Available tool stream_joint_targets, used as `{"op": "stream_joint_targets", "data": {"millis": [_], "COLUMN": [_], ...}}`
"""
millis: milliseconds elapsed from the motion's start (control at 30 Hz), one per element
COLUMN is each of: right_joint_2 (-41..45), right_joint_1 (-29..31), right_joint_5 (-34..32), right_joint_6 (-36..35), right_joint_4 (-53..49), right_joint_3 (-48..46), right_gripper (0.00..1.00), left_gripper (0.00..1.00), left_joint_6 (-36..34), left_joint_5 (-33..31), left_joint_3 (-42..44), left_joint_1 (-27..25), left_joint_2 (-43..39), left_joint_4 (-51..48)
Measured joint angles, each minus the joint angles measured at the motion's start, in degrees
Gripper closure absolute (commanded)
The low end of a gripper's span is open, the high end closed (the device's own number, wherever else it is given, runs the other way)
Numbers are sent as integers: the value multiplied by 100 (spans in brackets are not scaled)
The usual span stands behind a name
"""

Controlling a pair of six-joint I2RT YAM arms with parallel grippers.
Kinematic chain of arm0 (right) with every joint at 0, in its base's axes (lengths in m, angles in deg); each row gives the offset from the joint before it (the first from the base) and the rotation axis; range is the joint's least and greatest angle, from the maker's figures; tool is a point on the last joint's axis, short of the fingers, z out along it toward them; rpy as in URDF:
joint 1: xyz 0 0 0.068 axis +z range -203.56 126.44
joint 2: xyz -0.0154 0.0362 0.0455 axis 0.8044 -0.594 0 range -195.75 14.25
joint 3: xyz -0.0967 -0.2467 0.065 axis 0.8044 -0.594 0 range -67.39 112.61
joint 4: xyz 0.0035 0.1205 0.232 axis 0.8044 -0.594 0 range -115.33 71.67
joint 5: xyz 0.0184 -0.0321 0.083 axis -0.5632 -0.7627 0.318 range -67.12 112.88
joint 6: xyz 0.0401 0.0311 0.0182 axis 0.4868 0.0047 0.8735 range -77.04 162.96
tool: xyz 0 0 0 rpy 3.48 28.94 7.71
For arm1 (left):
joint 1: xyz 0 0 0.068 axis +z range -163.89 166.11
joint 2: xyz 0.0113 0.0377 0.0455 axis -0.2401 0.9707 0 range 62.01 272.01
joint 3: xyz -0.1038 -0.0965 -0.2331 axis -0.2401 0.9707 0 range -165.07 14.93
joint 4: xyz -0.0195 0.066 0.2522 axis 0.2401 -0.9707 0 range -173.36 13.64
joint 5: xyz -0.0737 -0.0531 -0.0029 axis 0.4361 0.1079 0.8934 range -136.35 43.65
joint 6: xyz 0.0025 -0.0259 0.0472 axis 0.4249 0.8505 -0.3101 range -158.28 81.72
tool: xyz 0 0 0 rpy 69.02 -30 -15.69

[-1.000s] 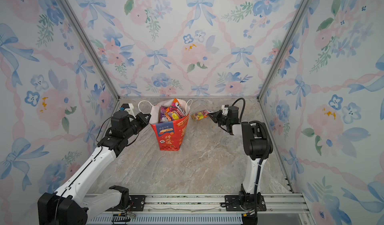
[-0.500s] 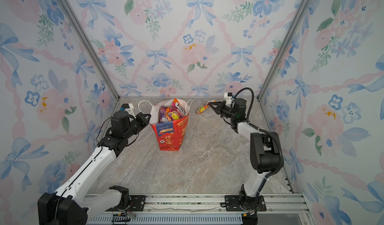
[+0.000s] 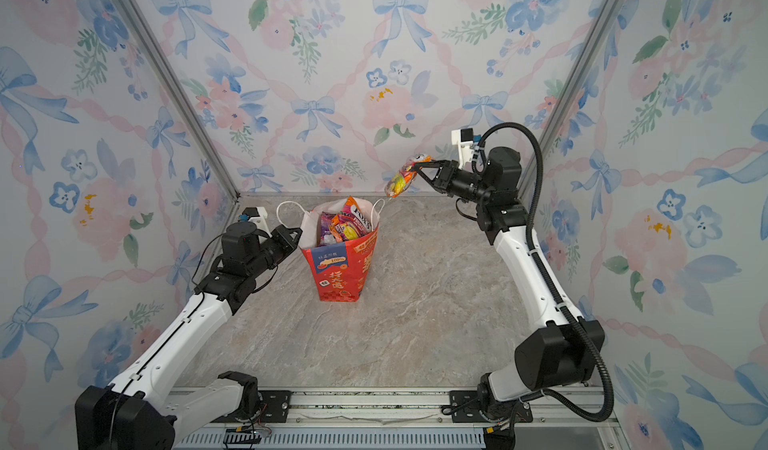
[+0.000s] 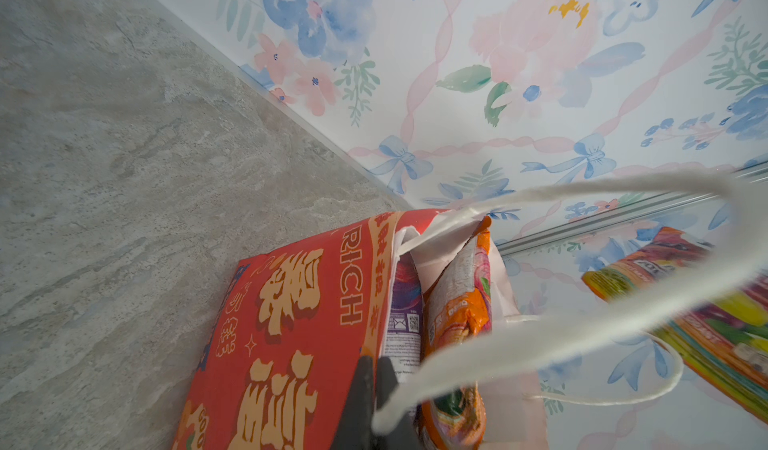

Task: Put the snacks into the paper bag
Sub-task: 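Lift the small Fox's packet with the right gripper toward the bag, then carry the Fox's packet over the bag opening with the right gripper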

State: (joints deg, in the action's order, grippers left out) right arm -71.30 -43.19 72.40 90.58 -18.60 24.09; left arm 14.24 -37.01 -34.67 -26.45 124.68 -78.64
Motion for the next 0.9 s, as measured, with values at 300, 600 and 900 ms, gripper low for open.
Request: {"op": "stream_joint_targets", "data": {"millis": [300,600,900], "right_joint_2": [48,-608,-1670], "right_joint_1": [1023,1856,2212], "right_joint_5": [-195,-538,-1099], "right_joint_6": [-708,-1067,-1381], "right_joint_4": [-1421,-2138,-2837], "right_joint_3": [1237,2026,2448], "right_gripper": [100,100,100], "left_gripper": [100,100,100], "left_joint_6": [0,0,0], "left_joint_5": [15,33,35], "left_joint_3": [0,0,0], "left_joint_1": [0,0,0], "left_joint_2": [0,0,0], "left_joint_4": [2,2,4]}}
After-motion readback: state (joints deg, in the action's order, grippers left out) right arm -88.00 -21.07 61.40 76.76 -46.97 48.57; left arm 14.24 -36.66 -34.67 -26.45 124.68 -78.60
